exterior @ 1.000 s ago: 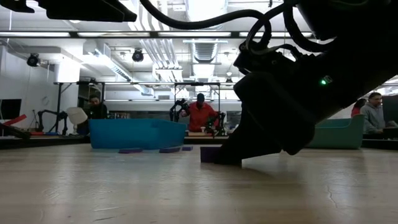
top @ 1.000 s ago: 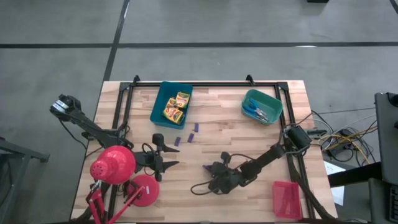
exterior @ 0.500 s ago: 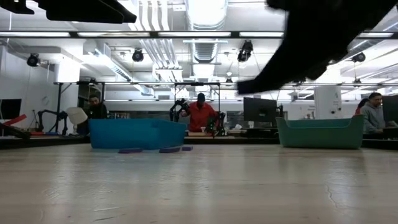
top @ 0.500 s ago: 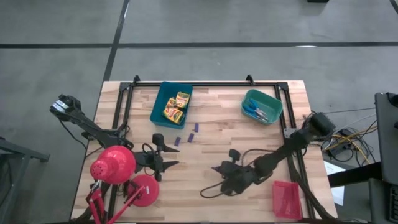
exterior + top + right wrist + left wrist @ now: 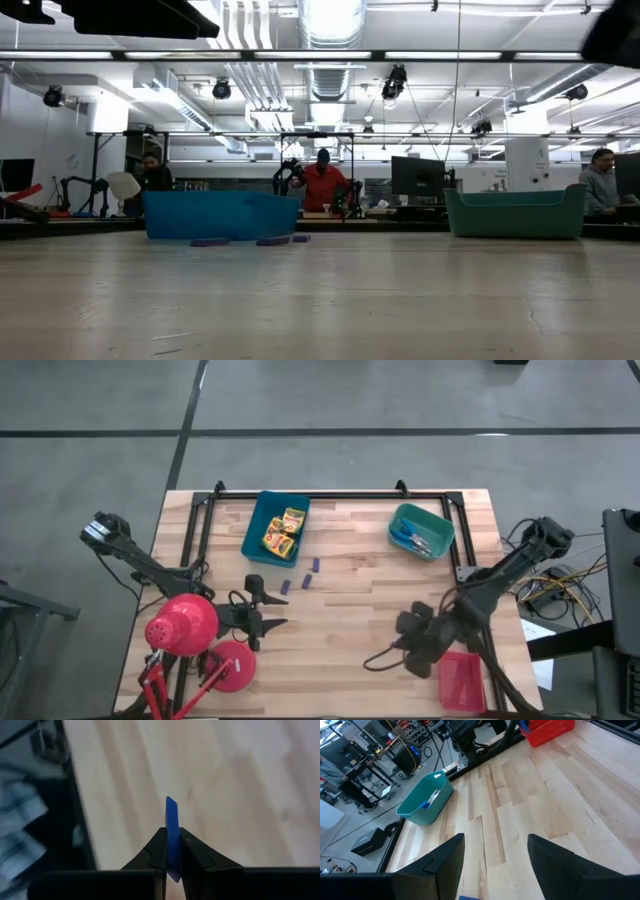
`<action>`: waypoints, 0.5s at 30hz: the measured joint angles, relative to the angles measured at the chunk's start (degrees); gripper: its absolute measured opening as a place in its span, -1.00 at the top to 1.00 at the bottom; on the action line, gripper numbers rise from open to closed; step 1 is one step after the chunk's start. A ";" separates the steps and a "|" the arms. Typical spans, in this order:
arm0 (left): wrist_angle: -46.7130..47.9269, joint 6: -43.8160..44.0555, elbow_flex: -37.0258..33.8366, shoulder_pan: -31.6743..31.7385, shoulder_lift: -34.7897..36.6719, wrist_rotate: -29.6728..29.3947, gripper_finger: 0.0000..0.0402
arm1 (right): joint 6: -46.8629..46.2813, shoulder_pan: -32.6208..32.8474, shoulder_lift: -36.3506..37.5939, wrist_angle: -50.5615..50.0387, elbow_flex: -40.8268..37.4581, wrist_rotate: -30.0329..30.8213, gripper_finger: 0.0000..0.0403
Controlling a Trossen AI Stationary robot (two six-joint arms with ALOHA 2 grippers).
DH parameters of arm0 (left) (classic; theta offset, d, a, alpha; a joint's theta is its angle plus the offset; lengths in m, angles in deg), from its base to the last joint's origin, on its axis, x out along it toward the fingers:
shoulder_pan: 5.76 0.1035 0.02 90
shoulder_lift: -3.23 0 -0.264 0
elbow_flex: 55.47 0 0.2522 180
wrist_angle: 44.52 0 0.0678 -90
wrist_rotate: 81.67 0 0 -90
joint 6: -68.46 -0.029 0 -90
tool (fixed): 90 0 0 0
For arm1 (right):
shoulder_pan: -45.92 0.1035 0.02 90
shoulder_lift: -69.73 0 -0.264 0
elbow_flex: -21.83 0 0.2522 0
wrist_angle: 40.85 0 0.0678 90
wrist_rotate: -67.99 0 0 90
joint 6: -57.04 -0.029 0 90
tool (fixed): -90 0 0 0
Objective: Pick & Place School Supplies
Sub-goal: Put the purple eraser into the red bin
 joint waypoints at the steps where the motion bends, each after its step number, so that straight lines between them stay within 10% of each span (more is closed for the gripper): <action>1: 0.02 0.00 0.00 0.00 0.00 0.02 -0.11 | -1.50 0.38 0.51 -1.10 0.00 -1.98 0.89; 15: -0.11 0.00 0.00 0.00 0.00 0.02 -0.11 | -37.10 10.07 1.42 -5.70 0.00 -29.25 0.89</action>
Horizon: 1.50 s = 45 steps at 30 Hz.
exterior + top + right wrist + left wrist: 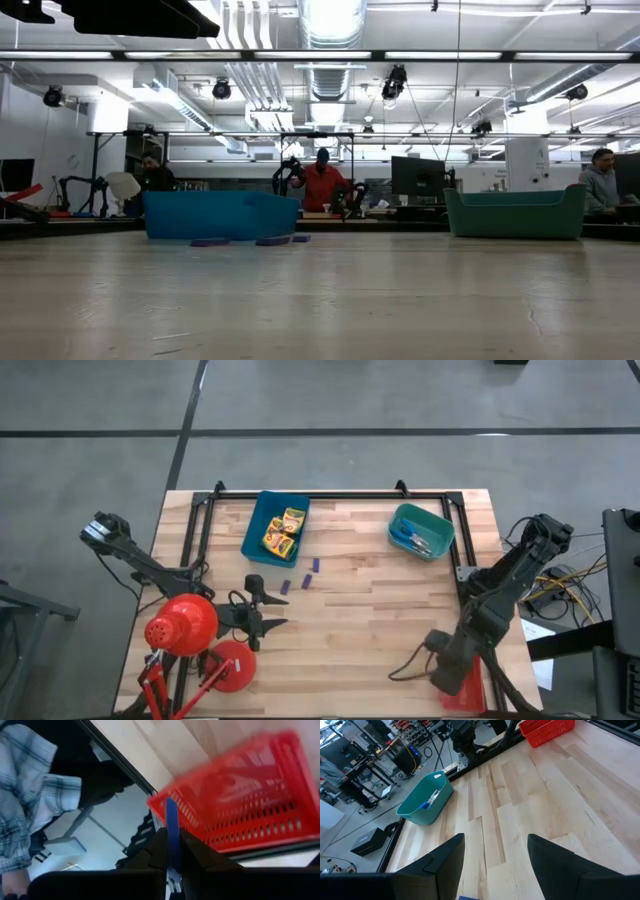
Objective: Pick & Place School Supplies
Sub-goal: Put the purple eraser into the red bin
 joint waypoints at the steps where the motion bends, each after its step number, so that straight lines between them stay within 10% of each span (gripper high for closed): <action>1: 0.00 0.00 0.00 0.00 0.00 -0.01 -0.11 | -1.12 0.90 -0.26 0.02 0.00 0.02 0.89; 45: 0.03 0.00 0.00 0.02 0.00 -0.02 -0.11 | -3.68 9.17 -20.53 -1.83 -0.02 3.08 0.75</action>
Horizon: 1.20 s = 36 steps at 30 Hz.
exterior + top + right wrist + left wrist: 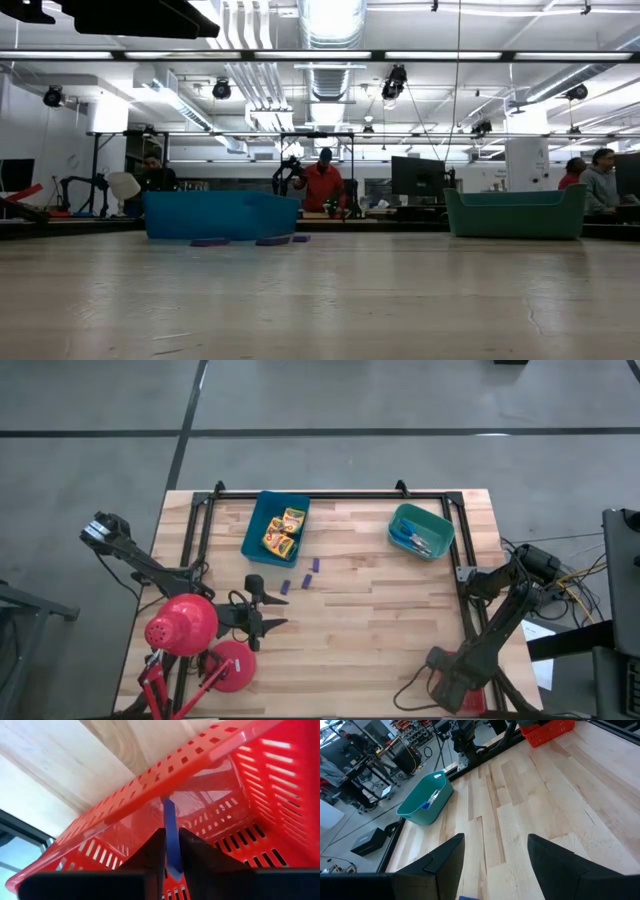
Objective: Pick & Place School Supplies
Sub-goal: Put the purple eraser into the red bin
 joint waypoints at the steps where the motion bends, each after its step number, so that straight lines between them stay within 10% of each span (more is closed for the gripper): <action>1: 0.02 0.00 0.00 0.00 0.00 0.02 -0.11 | 0.01 0.00 0.00 0.14 0.00 0.15 0.73; 23: 0.04 0.00 0.00 0.00 0.02 0.00 -0.11 | -6.31 1.38 10.73 -5.12 0.13 3.76 0.38; 36: 0.04 0.00 0.00 -0.02 0.02 0.02 -0.11 | -6.72 1.61 22.66 -15.52 0.13 30.60 0.37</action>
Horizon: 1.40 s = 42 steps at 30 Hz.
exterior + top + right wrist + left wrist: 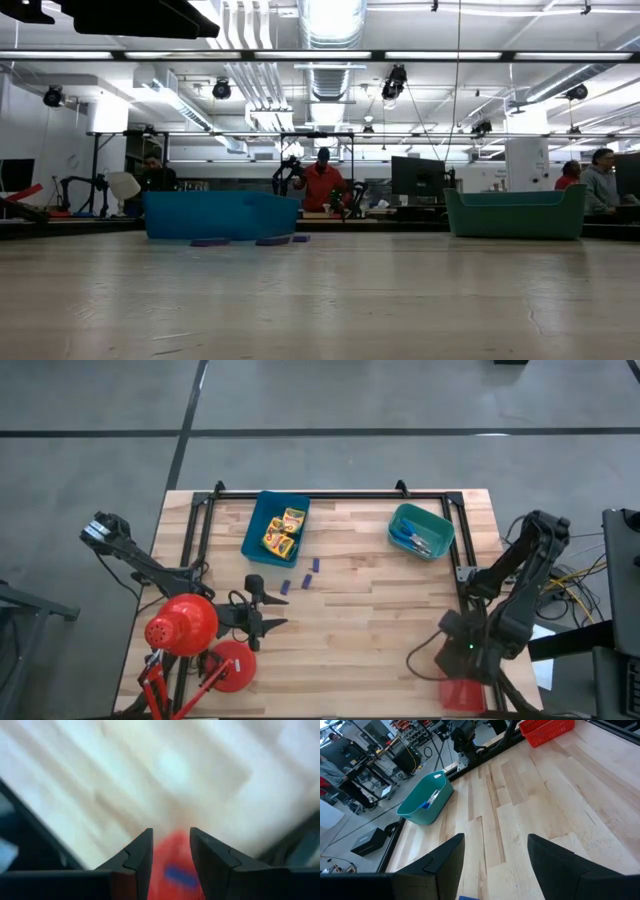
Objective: Pick & Place School Supplies
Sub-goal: Put the purple eraser into the red bin
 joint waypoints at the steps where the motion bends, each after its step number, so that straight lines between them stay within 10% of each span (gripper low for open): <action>1: -0.02 0.00 0.00 0.02 0.00 -0.02 -0.11 | -0.01 0.00 0.34 -1.01 0.01 3.52 0.37; 15: -0.03 0.00 0.00 0.02 0.00 -0.02 -0.11 | 11.12 -7.91 -6.37 -2.40 0.00 44.96 0.37; 30: -0.02 0.00 0.00 0.01 0.00 0.00 -0.11 | 49.94 -24.36 -17.16 31.50 0.00 53.25 0.39; 42: -0.02 0.00 0.00 0.02 0.00 0.00 -0.11 | 56.20 -25.13 -17.49 36.51 0.00 53.36 0.39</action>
